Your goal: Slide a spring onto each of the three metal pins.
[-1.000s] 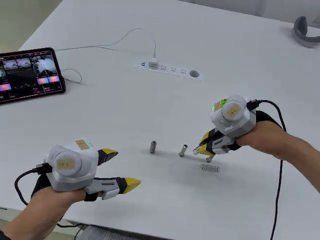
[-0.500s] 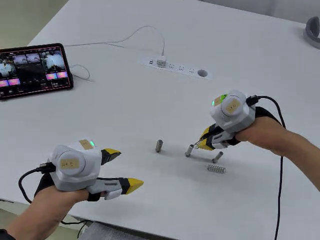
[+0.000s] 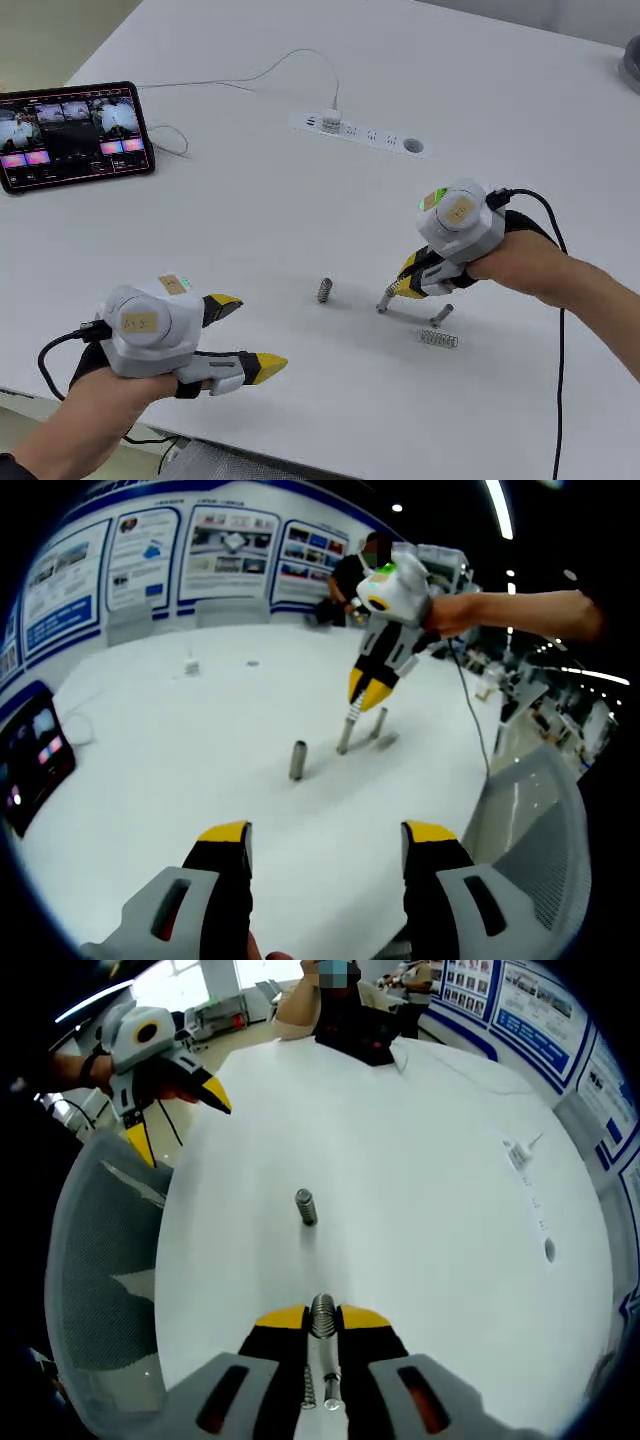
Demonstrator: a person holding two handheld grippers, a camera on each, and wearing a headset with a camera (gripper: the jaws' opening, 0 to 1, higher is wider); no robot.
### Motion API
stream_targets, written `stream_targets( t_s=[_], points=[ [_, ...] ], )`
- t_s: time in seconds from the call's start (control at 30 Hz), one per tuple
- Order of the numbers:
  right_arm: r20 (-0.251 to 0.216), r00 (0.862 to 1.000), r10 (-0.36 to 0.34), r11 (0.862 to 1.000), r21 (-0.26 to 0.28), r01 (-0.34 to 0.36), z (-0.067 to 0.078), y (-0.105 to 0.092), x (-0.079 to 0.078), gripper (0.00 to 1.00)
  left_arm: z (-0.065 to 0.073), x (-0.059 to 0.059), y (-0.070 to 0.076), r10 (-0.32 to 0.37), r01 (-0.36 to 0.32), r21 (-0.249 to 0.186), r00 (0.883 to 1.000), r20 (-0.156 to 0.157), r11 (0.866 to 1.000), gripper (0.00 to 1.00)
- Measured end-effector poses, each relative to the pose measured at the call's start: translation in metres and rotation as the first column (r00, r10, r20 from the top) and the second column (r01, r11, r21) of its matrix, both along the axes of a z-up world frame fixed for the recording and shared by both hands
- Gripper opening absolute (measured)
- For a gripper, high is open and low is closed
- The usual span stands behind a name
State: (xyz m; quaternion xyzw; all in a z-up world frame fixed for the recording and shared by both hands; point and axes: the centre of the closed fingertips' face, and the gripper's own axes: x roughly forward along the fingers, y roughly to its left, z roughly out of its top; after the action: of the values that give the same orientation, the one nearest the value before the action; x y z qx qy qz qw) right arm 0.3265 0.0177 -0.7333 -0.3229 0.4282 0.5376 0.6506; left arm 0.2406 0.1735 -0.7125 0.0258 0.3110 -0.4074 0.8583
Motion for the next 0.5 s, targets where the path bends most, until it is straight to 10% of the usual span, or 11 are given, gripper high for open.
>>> stream_targets(
  t_s=[0.5],
  points=[
    [0.003,0.999,0.038,0.999,-0.027,-0.038,-0.014,0.007,0.002,0.12,-0.001,-0.001,0.005,0.005,-0.005,0.008,1.0,-0.006,1.0,0.61]
  ],
)
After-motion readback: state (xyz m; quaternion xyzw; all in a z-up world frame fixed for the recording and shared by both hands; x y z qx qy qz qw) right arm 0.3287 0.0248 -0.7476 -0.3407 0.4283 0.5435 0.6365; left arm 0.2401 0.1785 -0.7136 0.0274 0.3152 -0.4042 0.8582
